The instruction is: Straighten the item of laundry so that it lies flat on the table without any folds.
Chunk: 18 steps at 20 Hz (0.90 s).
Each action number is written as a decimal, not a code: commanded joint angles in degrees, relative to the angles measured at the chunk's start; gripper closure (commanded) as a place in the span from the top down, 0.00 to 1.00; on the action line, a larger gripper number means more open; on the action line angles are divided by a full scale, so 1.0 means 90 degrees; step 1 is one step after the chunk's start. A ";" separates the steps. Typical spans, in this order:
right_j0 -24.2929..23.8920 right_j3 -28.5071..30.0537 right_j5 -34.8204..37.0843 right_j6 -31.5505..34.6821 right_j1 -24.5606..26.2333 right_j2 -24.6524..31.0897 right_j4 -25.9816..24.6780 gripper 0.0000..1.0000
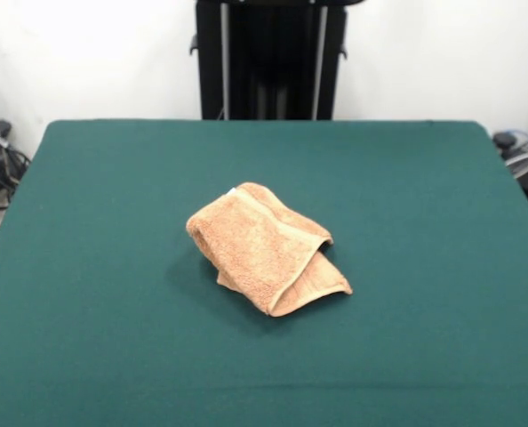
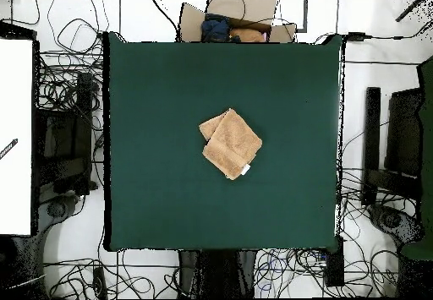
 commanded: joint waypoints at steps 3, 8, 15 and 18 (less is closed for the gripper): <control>-0.1474 0.0119 0.0403 -0.1630 0.0356 0.1023 -0.0315 1.00; -0.2546 -0.0085 0.0407 -0.2240 0.0607 0.1584 -0.0450 1.00; -0.3329 -0.0671 0.0334 -0.2294 0.1015 0.2024 -0.1276 1.00; -0.3546 -0.0826 0.0252 -0.2285 0.1227 0.2150 -0.1480 1.00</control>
